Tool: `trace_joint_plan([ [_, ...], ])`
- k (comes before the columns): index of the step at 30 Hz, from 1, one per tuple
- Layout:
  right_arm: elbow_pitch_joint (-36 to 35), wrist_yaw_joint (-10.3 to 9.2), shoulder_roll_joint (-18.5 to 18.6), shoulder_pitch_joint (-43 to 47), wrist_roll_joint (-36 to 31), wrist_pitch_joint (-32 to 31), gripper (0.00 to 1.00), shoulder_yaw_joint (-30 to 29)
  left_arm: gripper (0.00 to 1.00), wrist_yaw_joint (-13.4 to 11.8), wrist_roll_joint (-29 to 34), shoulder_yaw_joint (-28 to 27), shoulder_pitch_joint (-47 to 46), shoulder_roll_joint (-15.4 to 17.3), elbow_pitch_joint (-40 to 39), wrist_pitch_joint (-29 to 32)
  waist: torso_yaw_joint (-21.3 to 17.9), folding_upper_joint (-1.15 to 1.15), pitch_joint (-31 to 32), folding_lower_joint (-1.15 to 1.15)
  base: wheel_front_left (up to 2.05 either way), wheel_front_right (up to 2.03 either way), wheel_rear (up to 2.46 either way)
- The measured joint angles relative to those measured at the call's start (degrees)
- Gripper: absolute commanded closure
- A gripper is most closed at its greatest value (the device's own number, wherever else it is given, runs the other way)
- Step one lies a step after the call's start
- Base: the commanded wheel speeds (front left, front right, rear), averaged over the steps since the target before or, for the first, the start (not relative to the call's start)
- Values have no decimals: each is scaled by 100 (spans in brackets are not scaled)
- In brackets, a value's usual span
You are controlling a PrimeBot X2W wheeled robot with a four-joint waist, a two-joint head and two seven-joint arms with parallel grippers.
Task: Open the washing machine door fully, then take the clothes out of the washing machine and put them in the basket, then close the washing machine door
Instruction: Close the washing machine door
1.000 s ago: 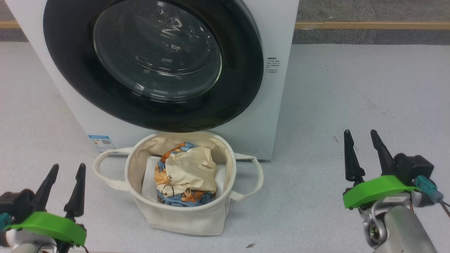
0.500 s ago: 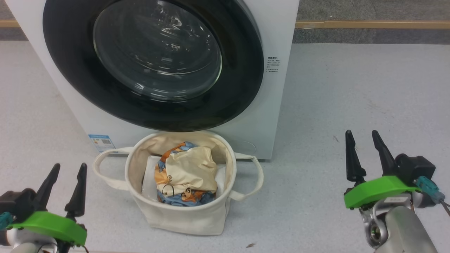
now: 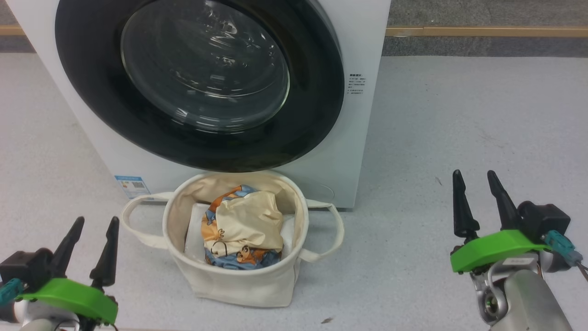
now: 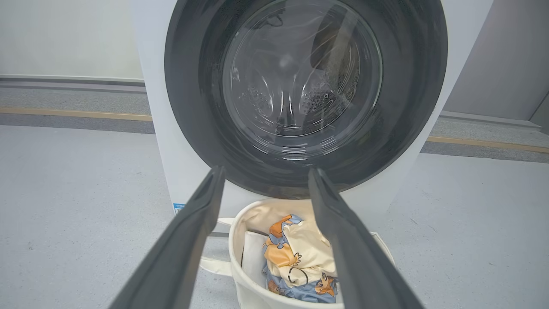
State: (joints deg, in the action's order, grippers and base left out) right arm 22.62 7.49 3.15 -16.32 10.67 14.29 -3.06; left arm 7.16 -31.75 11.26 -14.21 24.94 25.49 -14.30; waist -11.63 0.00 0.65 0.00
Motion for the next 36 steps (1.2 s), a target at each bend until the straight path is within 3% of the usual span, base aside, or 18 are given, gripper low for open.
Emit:
trace_joint_plan([
  [36, 108, 0, -2, 4, 0, 0, 0, 60, 0, 1, 130, 71, 3, 2, 3, 0, -3, 0, 50, 0, 0, 0, 0],
])
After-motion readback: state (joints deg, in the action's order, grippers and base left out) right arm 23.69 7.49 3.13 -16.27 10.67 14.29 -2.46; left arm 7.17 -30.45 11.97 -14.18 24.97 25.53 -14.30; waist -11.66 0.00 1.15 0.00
